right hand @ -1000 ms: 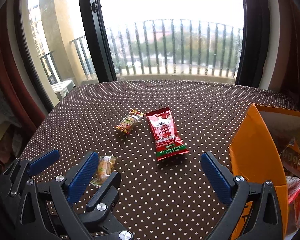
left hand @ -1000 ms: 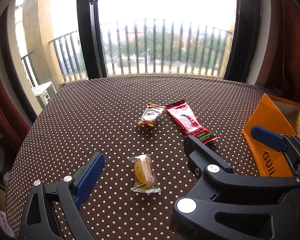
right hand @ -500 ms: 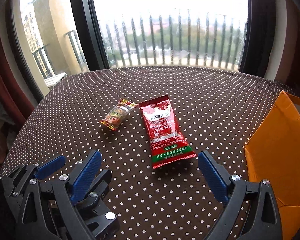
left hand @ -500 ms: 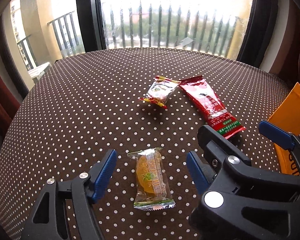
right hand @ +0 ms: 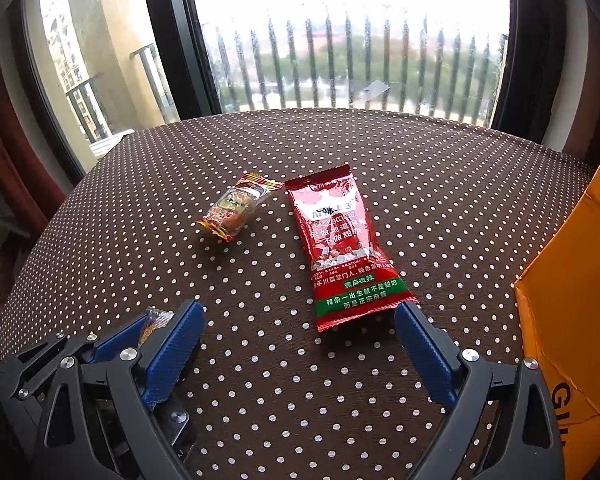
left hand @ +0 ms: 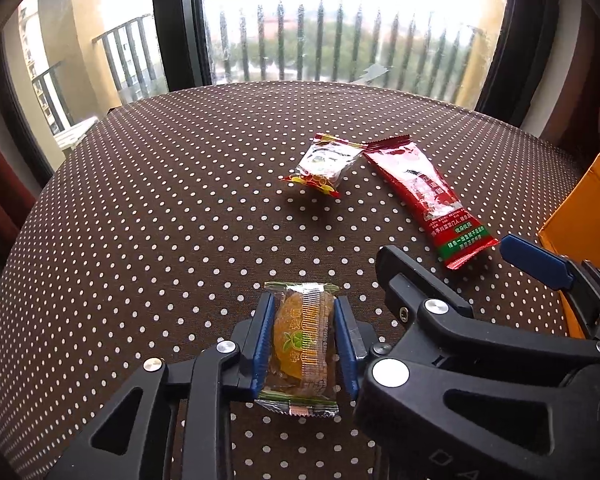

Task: Organize snacks
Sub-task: 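Grasp the jelly candy packet with the left tool while the right grasps the red packet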

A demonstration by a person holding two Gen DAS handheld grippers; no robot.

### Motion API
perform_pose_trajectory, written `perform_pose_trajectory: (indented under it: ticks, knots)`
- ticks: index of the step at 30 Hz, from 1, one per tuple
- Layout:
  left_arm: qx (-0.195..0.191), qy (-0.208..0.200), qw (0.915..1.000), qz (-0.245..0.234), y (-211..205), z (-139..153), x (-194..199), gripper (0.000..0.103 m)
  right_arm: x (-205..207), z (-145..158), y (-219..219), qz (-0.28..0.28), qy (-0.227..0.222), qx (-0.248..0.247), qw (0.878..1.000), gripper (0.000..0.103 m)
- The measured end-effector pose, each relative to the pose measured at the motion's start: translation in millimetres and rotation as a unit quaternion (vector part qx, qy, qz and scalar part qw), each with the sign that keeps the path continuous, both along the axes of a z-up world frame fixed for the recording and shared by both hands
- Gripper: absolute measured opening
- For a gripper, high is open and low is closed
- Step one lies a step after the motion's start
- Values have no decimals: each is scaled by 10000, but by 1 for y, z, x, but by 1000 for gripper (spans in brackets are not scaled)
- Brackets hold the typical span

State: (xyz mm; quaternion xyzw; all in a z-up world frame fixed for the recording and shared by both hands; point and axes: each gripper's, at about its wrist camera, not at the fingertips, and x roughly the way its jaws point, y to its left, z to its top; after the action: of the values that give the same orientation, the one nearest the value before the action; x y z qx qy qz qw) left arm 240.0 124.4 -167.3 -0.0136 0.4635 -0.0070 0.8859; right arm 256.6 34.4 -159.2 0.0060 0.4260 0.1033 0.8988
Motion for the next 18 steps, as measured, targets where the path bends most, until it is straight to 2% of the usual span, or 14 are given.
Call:
perform_pose_trajectory:
  ticks: [6, 10, 18]
  knots:
    - [197, -23, 9998, 0, 1, 7, 7, 28, 2, 3, 4, 114, -72, -30, 9999, 97]
    - [359, -150, 9992, -14, -2, 19, 16, 28, 10, 7, 2, 98, -89, 176, 9998, 96]
    - [389, -132, 9991, -113, -9, 32, 41, 28, 33, 15, -5, -203, -222, 113, 9995, 96]
